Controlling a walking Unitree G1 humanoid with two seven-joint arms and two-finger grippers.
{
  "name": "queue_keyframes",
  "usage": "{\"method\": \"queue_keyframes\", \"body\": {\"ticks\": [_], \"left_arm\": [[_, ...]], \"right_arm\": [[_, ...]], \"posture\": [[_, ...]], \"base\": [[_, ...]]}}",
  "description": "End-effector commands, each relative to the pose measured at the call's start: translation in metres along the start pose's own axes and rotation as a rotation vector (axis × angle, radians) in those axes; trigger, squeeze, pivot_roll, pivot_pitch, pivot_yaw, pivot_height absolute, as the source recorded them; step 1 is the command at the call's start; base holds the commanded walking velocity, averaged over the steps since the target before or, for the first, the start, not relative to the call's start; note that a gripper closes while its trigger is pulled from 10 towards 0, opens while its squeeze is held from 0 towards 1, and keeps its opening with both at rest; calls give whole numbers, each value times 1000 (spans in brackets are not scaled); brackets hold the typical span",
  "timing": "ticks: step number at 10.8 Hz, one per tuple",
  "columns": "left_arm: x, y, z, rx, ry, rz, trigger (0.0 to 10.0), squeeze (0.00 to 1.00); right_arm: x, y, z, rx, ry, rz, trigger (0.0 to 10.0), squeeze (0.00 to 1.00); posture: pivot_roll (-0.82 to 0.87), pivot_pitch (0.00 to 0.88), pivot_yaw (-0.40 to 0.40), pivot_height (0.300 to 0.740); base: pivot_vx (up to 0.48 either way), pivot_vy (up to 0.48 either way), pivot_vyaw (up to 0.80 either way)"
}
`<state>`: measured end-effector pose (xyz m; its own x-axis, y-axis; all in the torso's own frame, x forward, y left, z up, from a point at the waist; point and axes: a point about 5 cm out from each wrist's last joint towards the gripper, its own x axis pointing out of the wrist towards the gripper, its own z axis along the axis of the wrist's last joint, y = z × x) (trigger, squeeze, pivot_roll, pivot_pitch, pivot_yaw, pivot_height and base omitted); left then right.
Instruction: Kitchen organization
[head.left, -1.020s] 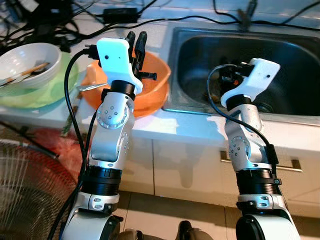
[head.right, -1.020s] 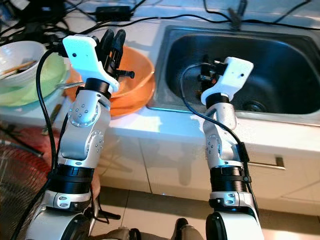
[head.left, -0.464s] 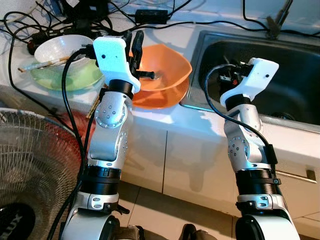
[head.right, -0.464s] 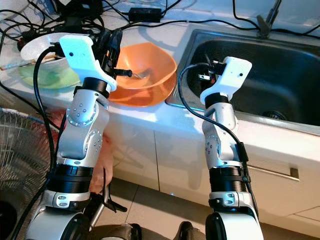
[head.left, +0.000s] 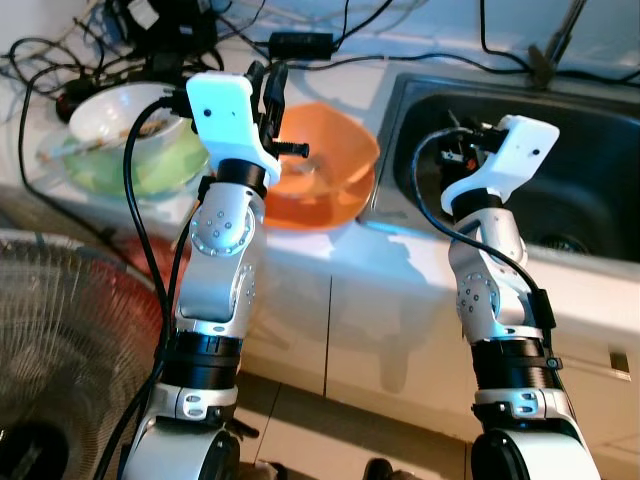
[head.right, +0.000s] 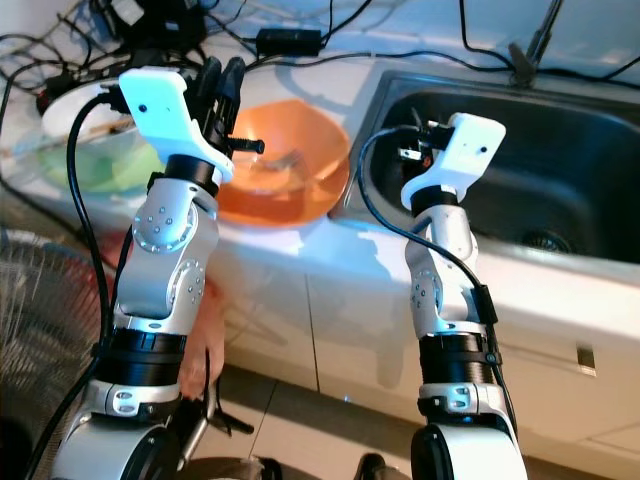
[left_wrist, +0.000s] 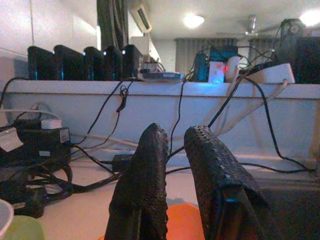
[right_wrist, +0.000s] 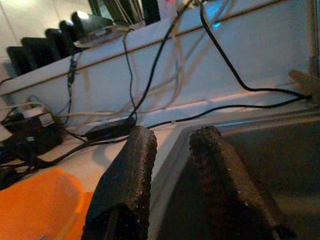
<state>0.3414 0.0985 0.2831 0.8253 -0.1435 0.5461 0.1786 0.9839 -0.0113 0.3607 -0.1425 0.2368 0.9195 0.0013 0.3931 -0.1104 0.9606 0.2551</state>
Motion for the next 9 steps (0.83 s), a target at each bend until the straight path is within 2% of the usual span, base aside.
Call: {"method": "queue_keyframes", "body": {"ticks": [1,2,6,9], "left_arm": [[0,-1,1,8,-4,-7,10000,0],[0,-1,1,8,-4,-7,10000,0],[1,-1,2,3,-11,-7,10000,0],[0,-3,3,-4,-16,-10,10000,0]], "right_arm": [[0,-1,-2,13,12,-10,10000,0],[0,-1,-1,15,6,-10,10000,0],[1,-1,0,11,-3,-9,10000,0],[0,-1,-1,9,0,-10,10000,0]], "posture": [[92,180,36,740],[92,180,36,740],[92,182,36,740],[91,181,35,740]], "base": [[292,0,0],[292,0,-650],[285,0,0],[0,0,0]]}}
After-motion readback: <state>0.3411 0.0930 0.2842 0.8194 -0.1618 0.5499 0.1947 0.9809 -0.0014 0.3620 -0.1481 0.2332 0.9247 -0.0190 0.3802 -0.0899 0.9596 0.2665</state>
